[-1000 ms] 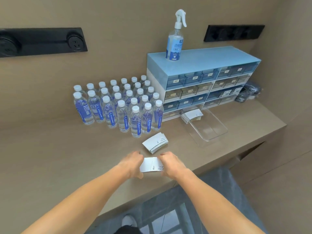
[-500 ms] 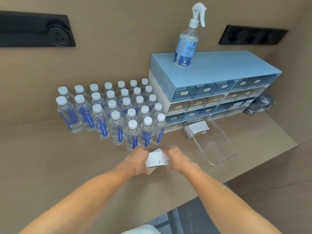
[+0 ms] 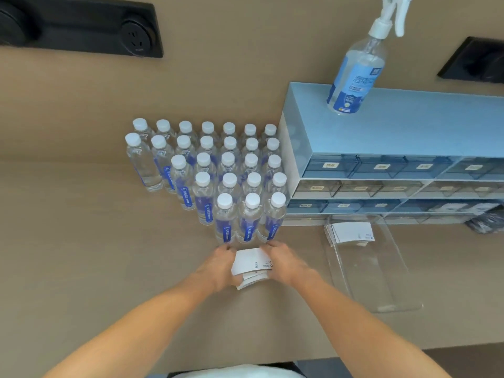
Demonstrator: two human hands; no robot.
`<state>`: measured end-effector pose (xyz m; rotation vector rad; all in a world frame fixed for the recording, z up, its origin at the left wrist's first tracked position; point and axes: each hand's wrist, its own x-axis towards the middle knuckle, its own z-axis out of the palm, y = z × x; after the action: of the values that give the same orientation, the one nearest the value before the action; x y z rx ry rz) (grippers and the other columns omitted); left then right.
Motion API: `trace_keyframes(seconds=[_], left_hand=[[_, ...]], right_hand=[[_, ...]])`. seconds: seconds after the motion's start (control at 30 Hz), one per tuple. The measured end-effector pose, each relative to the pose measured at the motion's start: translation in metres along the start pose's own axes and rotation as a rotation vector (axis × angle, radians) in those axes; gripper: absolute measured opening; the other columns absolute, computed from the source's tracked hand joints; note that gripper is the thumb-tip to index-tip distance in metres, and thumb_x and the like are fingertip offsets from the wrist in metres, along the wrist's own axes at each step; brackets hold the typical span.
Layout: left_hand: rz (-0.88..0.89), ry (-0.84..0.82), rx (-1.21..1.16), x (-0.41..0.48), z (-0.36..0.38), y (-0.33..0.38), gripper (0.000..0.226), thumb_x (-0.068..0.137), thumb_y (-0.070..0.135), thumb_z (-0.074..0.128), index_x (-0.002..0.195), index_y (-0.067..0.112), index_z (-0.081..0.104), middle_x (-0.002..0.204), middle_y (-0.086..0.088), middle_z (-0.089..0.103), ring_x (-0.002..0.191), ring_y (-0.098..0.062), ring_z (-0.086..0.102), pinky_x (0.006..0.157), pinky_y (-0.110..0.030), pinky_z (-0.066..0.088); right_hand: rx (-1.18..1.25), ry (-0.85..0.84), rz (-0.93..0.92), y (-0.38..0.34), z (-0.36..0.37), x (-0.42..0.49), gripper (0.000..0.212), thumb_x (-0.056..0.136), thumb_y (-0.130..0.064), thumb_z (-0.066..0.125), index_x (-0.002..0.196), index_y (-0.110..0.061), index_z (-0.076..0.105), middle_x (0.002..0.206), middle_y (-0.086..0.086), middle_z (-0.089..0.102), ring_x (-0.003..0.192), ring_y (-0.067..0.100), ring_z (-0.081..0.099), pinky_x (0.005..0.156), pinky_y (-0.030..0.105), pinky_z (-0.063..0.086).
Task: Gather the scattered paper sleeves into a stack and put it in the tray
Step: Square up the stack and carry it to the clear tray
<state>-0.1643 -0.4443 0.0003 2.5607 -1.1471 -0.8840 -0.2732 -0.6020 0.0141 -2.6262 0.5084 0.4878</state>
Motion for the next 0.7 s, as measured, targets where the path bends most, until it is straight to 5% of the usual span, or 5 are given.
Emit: trace_keyframes(seconds=[0.17, 0.3, 0.47, 0.6, 0.7], left_hand=[[-0.165, 0.174, -0.345, -0.012, 0.006, -0.012, 0.087, 0.076, 0.052, 0.073, 0.146, 0.019, 0.035, 0.143, -0.005, 0.048, 0.128, -0.022, 0.047, 0.103, -0.031, 0.039], [-0.208, 0.104, -0.268, -0.016, 0.016, -0.01, 0.115, 0.06, 0.049, 0.084, 0.151, 0.021, 0.02, 0.148, -0.003, 0.036, 0.135, -0.022, 0.038, 0.107, -0.032, 0.034], [-0.23, 0.087, -0.173, -0.006, 0.04, 0.017, 0.109, 0.059, 0.031, 0.086, 0.147, 0.019, 0.023, 0.146, -0.003, 0.03, 0.133, -0.023, 0.039, 0.105, -0.029, 0.037], [-0.291, 0.109, -0.097, -0.005, 0.047, 0.029, 0.058, 0.07, 0.017, 0.075, 0.121, 0.012, 0.048, 0.129, -0.009, 0.047, 0.113, -0.03, 0.053, 0.092, -0.036, 0.048], [-0.327, 0.127, -0.094, -0.013, 0.049, 0.035, 0.034, 0.079, 0.015, 0.064, 0.111, 0.012, 0.053, 0.117, -0.013, 0.058, 0.104, -0.034, 0.059, 0.081, -0.037, 0.051]], right_hand=[[0.038, -0.133, -0.124, 0.028, -0.009, 0.005, 0.107, 0.067, -0.029, 0.084, 0.153, -0.016, 0.022, 0.151, 0.008, 0.037, 0.138, 0.026, 0.034, 0.112, 0.029, 0.029], [-0.035, -0.151, -0.232, 0.032, -0.009, 0.009, 0.118, 0.065, -0.032, 0.088, 0.155, -0.015, 0.014, 0.155, 0.008, 0.032, 0.142, 0.026, 0.03, 0.115, 0.033, 0.028], [-0.184, -0.182, -0.298, 0.019, 0.005, 0.015, 0.107, 0.07, -0.024, 0.083, 0.153, -0.011, 0.017, 0.148, 0.008, 0.036, 0.135, 0.029, 0.039, 0.108, 0.037, 0.038], [-0.206, -0.07, -0.335, 0.021, 0.013, 0.018, 0.045, 0.079, -0.007, 0.066, 0.121, -0.013, 0.051, 0.12, 0.009, 0.055, 0.112, 0.033, 0.057, 0.087, 0.036, 0.047], [-0.184, -0.038, -0.342, 0.023, 0.011, 0.015, 0.033, 0.078, -0.005, 0.062, 0.11, -0.015, 0.056, 0.112, 0.008, 0.06, 0.104, 0.032, 0.06, 0.08, 0.035, 0.048]])
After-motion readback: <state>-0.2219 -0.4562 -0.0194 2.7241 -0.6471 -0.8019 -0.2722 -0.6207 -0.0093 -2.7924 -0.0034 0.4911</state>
